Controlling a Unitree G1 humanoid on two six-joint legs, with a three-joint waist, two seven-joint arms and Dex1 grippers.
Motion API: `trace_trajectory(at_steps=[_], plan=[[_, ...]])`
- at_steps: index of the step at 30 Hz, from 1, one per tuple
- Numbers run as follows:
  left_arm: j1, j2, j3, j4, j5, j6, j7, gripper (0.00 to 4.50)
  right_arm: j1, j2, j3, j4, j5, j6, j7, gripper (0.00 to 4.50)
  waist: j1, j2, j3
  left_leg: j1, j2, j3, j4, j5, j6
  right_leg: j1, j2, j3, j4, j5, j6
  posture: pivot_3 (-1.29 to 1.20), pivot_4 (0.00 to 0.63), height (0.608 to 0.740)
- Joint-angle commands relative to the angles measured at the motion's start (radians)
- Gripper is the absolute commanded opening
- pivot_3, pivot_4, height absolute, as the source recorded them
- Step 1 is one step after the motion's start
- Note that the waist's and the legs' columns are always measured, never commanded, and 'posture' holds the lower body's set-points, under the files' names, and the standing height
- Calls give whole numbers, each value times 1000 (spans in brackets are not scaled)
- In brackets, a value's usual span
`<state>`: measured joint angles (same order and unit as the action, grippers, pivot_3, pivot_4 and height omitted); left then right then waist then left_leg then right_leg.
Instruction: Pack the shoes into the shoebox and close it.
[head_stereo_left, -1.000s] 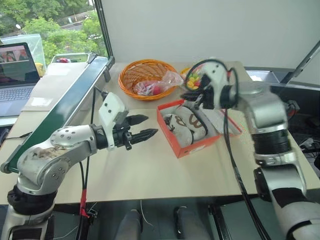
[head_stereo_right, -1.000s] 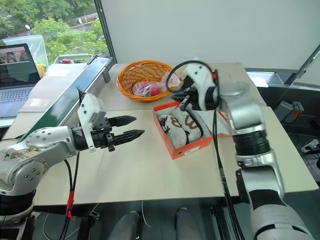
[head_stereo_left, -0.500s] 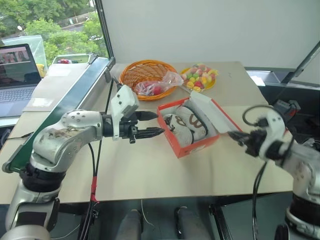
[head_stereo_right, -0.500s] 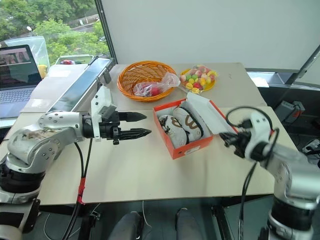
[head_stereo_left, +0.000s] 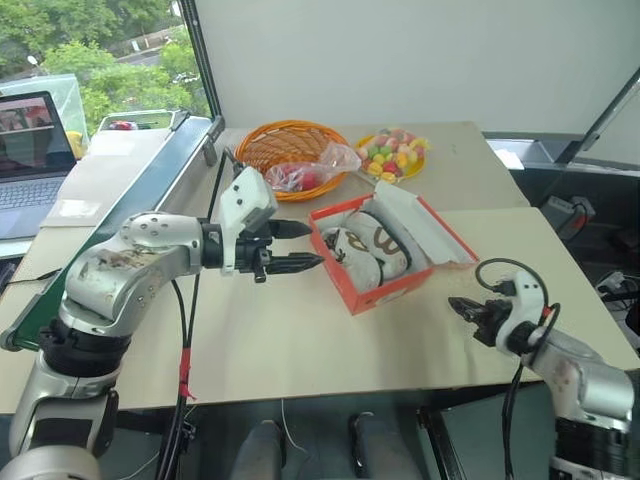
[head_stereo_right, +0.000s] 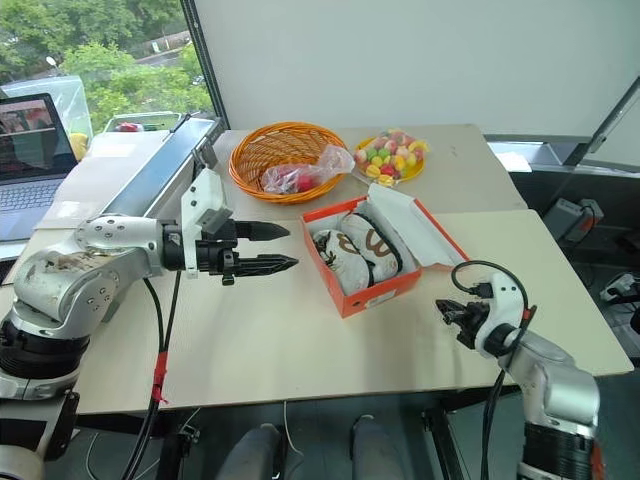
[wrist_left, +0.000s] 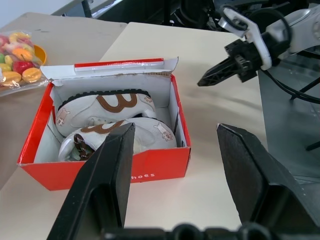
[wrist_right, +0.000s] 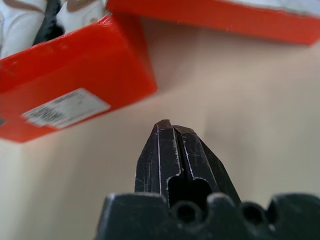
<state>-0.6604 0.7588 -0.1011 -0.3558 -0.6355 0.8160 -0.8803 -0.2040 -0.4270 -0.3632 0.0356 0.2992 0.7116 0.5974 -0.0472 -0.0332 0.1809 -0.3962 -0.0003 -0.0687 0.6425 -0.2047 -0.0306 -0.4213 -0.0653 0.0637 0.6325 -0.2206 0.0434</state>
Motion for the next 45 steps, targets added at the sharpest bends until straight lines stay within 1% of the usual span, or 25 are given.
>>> trace_trajectory(at_steps=[1, 5, 9, 15, 20, 24, 26, 29, 31, 35, 37, 39, 42, 44, 45], plan=[[-7, 21, 56, -47, -6, 16, 18, 2772, -64, -5, 33, 133, -42, -186, -21, 77, 0, 0, 0, 0, 0, 0, 0, 0, 0, 0, 0, 0, 0, 0, 0, 0, 150, 740], [5, 23, 67, -71, -11, 31, 30, 2772, -121, -18, 102, 295, -120, -359, -38, 77, 1, 0, 0, 1, 0, 0, 0, 0, 0, 1, 0, 0, 0, 0, 0, 0, 150, 740], [14, 22, 81, -89, -16, 47, 45, 2772, -209, -3, 130, 486, -154, -554, -60, 77, -1, 0, 0, 1, 0, 1, 0, 0, 0, 0, 0, 1, 0, 0, 0, 0, 150, 740], [17, 14, 85, -102, -22, 58, 64, 2772, -323, -24, 134, 664, -187, -819, -103, 77, -6, 0, 0, 1, 0, 1, 0, 0, 0, 0, 0, 1, 0, 4, -7, 0, 150, 740], [17, 8, 84, -105, -27, 63, 76, 2772, -383, -37, 166, 718, -217, -955, -99, 77, -14, 0, 0, 1, 0, 1, 0, 0, 0, 1, 0, 2, 0, 5, -7, 0, 150, 740], [11, 0, 75, -97, -20, 56, 79, 2772, -401, -24, 226, 640, -247, -1032, -70, 77, -24, 0, 0, 1, 0, 1, 0, 0, 0, 1, 0, 2, 0, 5, -7, 0, 150, 740], [8, -4, 73, -95, -18, 54, 80, 2772, -396, -11, 248, 582, -225, -1014, -26, 77, -28, 0, 0, 1, 0, 1, 0, 0, 0, 0, 1, 3, 0, 5, -7, 0, 150, 740], [6, -12, 67, -89, -11, 47, 78, 2772, -355, 20, 294, 400, -103, -834, 124, 77, -29, 0, 0, 2, 1, 1, 0, 0, 0, 0, 2, 3, 1, 5, -7, 0, 150, 740], [6, -16, 65, -86, -7, 43, 77, 2772, -310, 11, 340, 254, -30, -675, 218, 77, -24, 0, 0, 2, 2, 1, 0, 0, 0, 1, 3, 3, 1, 5, -7, 0, 150, 740], [2, -22, 61, -80, 1, 37, 75, 2772, -263, -20, 375, 85, 54, -459, 291, 77, -13, 0, 0, 1, 2, 1, 0, 0, 0, 1, 3, 4, 1, 5, -7, 0, 150, 740], [1, -26, 61, -79, 3, 35, 76, 2772, -255, -39, 397, 28, 71, -368, 313, 77, -6, 0, 0, 1, 2, 1, 1, 0, 0, 1, 3, 4, 0, 5, -7, 0, 150, 740], [1, -30, 62, -78, 6, 33, 76, 2772, -259, -52, 418, 1, 58, -326, 315, 77, -1, 0, 0, 1, 2, 1, 1, 0, 0, 1, 3, 4, 0, 5, -7, 0, 150, 740], [3, -36, 67, -78, 10, 33, 80, 2772, -312, -48, 433, 3, 13, -275, 254, 77, -3, 0, 0, 1, 3, 1, 1, 0, 0, 0, 4, 4, 0, 5, -7, 0, 150, 740], [7, -36, 68, -79, 18, 33, 85, 2772, -351, -49, 451, 14, -19, -274, 234, 77, -4, 0, 0, 1, 3, 1, 1, 0, 0, 0, 4, 4, 1, 5, -7, 0, 150, 740], [12, -36, 66, -79, 24, 31, 88, 2772, -402, -32, 453, 32, -23, -248, 212, 77, -5, 0, 0, 1, 3, 1, 1, 0, 0, 0, 4, 4, 1, 5, -7, 0, 150, 740]])
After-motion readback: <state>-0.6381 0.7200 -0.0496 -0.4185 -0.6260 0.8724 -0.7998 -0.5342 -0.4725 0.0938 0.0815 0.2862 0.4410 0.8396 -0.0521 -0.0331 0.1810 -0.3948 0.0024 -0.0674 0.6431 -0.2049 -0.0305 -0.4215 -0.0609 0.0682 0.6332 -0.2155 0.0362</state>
